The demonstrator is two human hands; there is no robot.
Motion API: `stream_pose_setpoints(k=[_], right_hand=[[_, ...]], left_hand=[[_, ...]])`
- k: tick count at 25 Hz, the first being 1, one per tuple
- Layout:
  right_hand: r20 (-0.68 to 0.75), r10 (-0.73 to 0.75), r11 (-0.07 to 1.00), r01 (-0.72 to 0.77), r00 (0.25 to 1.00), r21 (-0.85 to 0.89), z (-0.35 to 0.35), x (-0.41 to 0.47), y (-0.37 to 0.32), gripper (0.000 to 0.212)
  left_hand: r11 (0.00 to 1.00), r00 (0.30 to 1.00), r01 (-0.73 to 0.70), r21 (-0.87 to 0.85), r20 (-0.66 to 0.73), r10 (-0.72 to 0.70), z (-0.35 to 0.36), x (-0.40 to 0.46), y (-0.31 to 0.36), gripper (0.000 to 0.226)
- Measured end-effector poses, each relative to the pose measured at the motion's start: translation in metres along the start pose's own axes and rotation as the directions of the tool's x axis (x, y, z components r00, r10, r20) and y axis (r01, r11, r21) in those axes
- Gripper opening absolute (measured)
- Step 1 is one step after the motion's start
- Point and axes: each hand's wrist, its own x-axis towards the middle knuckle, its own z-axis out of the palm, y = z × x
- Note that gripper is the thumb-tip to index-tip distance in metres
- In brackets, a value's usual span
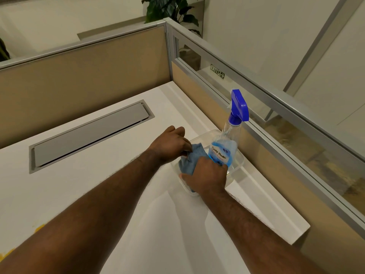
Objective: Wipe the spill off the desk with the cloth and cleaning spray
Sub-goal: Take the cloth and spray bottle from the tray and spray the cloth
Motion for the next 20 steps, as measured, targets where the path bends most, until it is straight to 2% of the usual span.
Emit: stream_pose_setpoints(k=[2,6,8,10,12,14,15,17,20], right_hand=[[-0.124,0.067,0.991,-0.051,0.990,0.127,-0.006,-0.006,0.000,0.059],[-0.263,0.034,0.998,-0.049,0.964,-0.050,-0.024,-0.011,0.004,0.058],[-0.375,-0.002,0.996,-0.031,0.927,-0.083,-0.043,-0.016,0.006,0.052],[-0.478,-0.058,0.998,0.038,0.877,-0.051,-0.065,-0.023,0.005,0.043],[-0.496,-0.079,0.982,0.155,0.864,0.112,-0.091,-0.025,0.003,0.038],[-0.421,-0.069,0.911,0.230,0.904,0.343,-0.117,-0.023,0.000,0.035],[-0.361,-0.074,0.853,0.247,0.930,0.460,-0.128,-0.021,-0.003,0.032],[-0.262,-0.135,0.768,0.268,0.956,0.582,-0.142,-0.016,-0.013,0.034],[-0.120,-0.243,0.635,0.251,0.963,0.731,-0.147,-0.012,-0.031,0.033]], left_hand=[[0.997,0.998,0.014,-0.073,-0.055,-0.018,-0.008,0.001,-0.001,0.023],[0.976,0.984,0.060,-0.209,-0.154,-0.094,-0.026,-0.003,-0.005,0.023],[0.944,0.967,0.113,-0.311,-0.184,-0.177,-0.036,-0.009,-0.008,0.023],[0.867,0.939,0.153,-0.474,-0.204,-0.278,-0.048,-0.019,-0.013,0.022],[0.699,0.892,0.179,-0.692,-0.185,-0.411,-0.059,-0.035,-0.017,0.018],[0.449,0.840,0.166,-0.878,-0.112,-0.530,-0.067,-0.055,-0.020,0.013],[0.342,0.820,0.149,-0.928,-0.077,-0.567,-0.069,-0.065,-0.020,0.013],[0.160,0.792,0.104,-0.982,-0.015,-0.611,-0.072,-0.091,-0.020,0.018],[-0.054,0.795,0.053,-0.997,0.075,-0.603,-0.070,-0.130,-0.016,0.041]])
